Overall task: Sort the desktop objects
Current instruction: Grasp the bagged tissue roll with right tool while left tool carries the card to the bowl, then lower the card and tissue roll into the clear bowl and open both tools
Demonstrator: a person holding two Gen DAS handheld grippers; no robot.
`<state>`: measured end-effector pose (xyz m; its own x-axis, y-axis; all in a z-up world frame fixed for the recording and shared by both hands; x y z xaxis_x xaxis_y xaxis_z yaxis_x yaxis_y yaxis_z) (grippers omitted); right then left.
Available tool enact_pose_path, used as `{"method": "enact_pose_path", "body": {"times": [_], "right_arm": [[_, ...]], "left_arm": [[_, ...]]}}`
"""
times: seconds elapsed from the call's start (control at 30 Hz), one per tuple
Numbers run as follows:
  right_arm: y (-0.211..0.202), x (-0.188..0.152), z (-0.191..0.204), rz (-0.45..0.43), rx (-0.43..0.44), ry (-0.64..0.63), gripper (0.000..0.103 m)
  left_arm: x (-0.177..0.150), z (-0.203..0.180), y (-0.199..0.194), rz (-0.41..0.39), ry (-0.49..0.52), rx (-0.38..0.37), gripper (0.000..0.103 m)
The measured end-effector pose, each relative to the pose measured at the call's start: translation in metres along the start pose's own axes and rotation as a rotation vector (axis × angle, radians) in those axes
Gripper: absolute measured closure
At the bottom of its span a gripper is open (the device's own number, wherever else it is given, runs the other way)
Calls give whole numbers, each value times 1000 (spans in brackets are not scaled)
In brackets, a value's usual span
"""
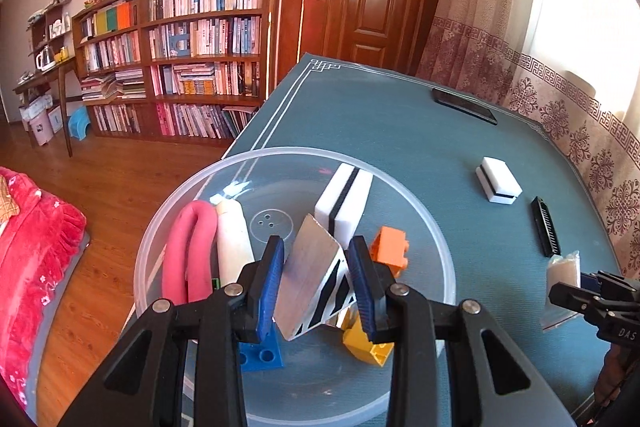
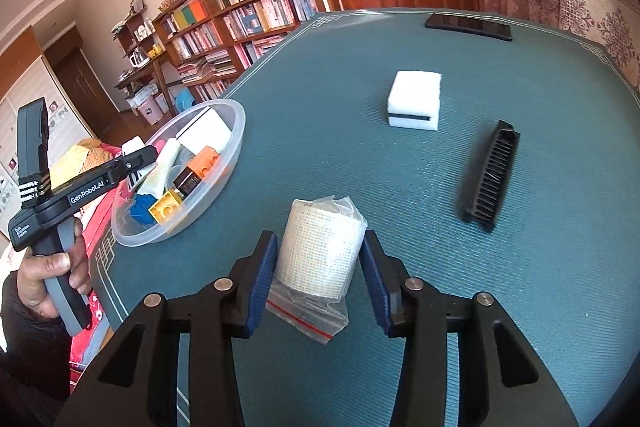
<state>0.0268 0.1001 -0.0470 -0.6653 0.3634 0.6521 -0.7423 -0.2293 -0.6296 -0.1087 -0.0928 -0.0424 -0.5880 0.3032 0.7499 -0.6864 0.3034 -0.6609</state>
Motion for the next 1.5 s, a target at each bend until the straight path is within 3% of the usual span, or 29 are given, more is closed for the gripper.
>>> {"method": "enact_pose_path", "body": {"times": [0.33, 0.4, 0.43, 0.47, 0.8, 1.5], "right_arm": [[34, 26, 52, 20, 75, -112, 57], [41, 30, 63, 24, 90, -138, 57], [45, 32, 69, 26, 97, -150, 57], [49, 33, 73, 29, 103, -164, 57], [80, 40, 97, 68, 134, -206, 57], [117, 46, 101, 119, 138, -214, 56]], "left_arm": [[-2, 21, 12, 23, -32, -2, 65], [-1, 22, 13, 27, -39, -7, 50], [0, 24, 12, 26, -46, -1, 31], [1, 25, 11, 17, -55, 5, 20], [3, 34, 1, -12, -44, 8, 20], [-8, 52, 8, 28, -89, 28, 20]]}}
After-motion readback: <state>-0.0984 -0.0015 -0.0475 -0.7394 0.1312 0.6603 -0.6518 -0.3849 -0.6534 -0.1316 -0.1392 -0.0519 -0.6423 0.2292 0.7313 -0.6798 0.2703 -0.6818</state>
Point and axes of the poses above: each gripper's, at about its wrist camera, not at the fingertips, and y roughly the way its jaws point, z to its left, x to its top, the point moved 4 cm from there along y, roughly the way its jaws point, and after that the axes turned 12 degrees about x, right-handed, at the moved point
